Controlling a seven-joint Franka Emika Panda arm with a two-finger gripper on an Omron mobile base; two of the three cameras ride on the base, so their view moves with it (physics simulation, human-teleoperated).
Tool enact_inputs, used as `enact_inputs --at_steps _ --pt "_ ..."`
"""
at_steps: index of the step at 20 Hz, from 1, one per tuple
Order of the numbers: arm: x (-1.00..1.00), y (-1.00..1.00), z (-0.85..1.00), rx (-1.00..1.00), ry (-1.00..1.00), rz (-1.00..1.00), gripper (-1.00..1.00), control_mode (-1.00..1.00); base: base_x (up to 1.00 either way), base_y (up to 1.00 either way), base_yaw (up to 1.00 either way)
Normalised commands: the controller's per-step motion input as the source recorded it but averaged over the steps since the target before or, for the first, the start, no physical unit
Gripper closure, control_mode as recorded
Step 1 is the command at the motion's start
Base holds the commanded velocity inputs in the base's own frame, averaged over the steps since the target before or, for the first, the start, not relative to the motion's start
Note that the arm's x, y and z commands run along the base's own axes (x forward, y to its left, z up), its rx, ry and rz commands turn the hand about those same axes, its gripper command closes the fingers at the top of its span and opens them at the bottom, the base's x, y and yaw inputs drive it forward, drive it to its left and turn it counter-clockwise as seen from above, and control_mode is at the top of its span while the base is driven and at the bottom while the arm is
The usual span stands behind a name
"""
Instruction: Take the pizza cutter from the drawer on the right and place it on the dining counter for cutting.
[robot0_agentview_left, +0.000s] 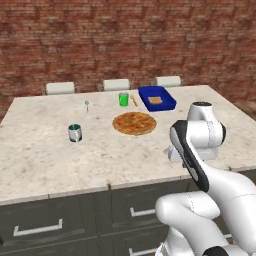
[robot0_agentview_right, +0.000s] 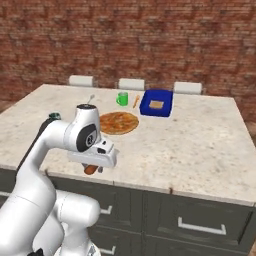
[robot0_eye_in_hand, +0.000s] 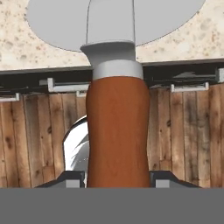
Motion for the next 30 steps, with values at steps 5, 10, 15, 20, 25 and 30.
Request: enact_inputs --at_steps 5,10,15,20,25,30 --pt "0.0 0.0 0.0 0.0 0.0 0.0 1.0 1.0 0.39 -0.27 0.02" --pt "0.0 0.0 0.0 0.0 0.0 0.0 1.0 1.0 0.27 -0.44 0.0" --pt "0.0 0.0 0.0 0.0 0.0 0.0 1.0 1.0 0.18 -0.48 0.0" --pt "0.0 0.0 0.0 0.0 0.0 0.0 1.0 1.0 0.3 -0.31 0.0" --pt "0.0 0.0 0.0 0.0 0.0 0.0 1.0 1.0 0.36 -0.08 -0.01" --pt "0.0 0.0 0.0 0.0 0.0 0.0 1.0 1.0 0.39 -0.02 -0.04"
